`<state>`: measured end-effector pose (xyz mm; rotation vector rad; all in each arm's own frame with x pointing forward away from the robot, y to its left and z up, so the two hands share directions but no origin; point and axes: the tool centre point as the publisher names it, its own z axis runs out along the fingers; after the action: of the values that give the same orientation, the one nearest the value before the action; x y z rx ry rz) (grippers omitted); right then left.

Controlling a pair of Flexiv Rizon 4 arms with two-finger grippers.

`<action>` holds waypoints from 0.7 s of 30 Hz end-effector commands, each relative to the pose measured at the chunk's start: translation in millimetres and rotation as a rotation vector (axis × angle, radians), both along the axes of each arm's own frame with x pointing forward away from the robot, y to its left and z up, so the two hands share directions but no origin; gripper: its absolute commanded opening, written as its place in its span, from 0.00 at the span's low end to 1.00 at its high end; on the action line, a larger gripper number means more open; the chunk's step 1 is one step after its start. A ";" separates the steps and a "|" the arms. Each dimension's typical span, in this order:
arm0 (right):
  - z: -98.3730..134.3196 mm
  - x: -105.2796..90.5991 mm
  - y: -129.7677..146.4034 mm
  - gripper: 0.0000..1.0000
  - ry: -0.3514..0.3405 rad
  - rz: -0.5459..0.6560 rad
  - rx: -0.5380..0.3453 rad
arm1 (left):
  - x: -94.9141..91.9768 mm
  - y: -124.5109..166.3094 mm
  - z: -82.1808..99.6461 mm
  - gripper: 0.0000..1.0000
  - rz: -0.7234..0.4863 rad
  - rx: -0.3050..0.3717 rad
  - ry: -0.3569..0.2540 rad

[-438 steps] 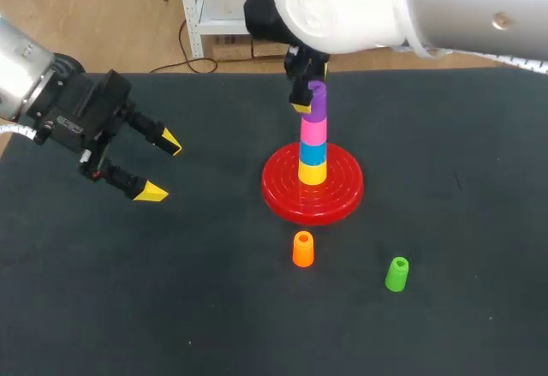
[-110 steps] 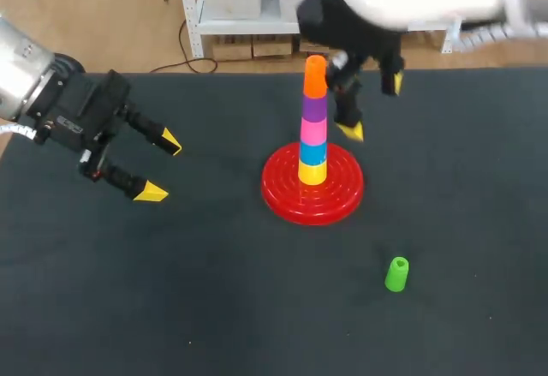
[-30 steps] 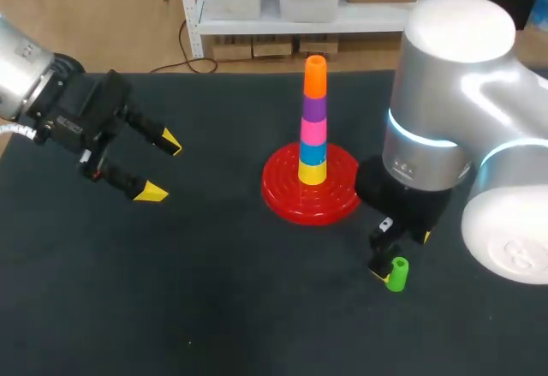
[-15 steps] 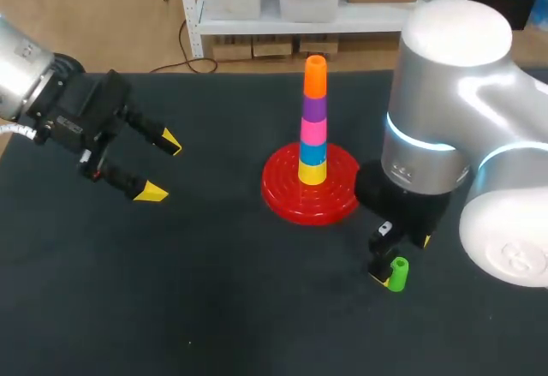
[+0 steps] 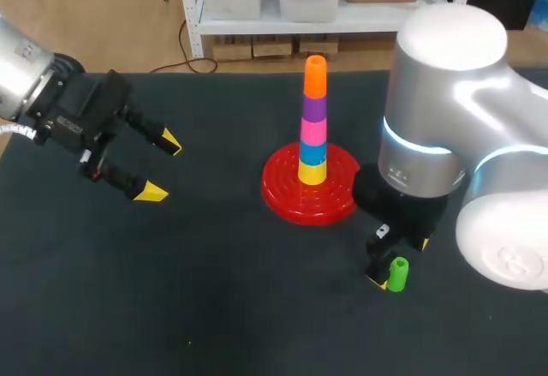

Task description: Pick up and stack the cylinders on the red base in this order: pink,purple,orange,green

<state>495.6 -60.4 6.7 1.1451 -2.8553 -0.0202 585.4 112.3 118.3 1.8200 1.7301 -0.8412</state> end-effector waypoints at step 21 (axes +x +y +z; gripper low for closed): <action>-1.1 -3.4 2.1 0.05 -0.007 -0.012 0.003 | -1.2 1.2 -1.0 1.00 0.000 -0.005 -0.005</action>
<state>492.5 -57.9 5.6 1.1308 -2.8674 -0.0195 585.4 112.3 118.3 1.8200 1.7301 -0.8412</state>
